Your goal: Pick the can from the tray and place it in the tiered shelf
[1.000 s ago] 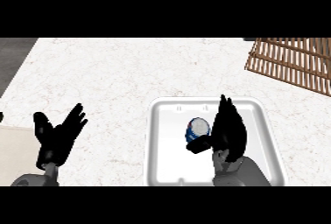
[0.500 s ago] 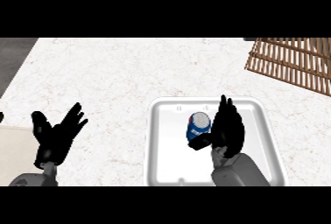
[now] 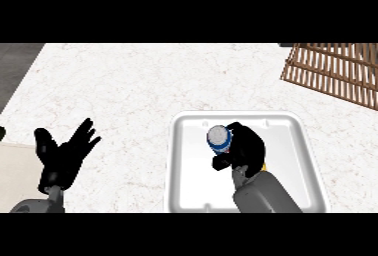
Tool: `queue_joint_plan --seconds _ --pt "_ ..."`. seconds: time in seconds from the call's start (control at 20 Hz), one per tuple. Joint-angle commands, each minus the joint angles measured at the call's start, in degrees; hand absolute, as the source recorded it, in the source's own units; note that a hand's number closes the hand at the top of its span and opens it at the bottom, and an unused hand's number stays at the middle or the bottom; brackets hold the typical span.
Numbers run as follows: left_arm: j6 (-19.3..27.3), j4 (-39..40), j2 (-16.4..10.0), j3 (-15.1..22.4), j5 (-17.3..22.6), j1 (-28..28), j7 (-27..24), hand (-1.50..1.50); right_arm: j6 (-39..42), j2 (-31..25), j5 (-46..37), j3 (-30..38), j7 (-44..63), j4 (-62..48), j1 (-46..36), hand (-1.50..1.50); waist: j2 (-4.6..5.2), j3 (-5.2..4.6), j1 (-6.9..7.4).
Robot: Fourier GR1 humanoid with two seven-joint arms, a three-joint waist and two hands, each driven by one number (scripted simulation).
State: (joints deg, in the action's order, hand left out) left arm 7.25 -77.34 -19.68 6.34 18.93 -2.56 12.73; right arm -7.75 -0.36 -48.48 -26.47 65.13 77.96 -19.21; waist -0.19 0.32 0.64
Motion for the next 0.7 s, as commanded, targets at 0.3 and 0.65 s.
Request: queue_joint_plan --seconds 0.3,0.65 --pt "2.56 1.18 3.12 -0.28 -3.64 -3.07 4.55 0.00 -7.64 0.33 5.59 -5.93 3.53 -6.23 -6.83 1.50 0.19 -0.31 -0.42" --pt "-0.78 1.76 4.05 -1.02 -4.00 2.08 -1.53 0.00 -0.31 -7.38 9.31 0.40 -11.66 0.89 -6.71 1.50 0.24 -0.32 -0.55"
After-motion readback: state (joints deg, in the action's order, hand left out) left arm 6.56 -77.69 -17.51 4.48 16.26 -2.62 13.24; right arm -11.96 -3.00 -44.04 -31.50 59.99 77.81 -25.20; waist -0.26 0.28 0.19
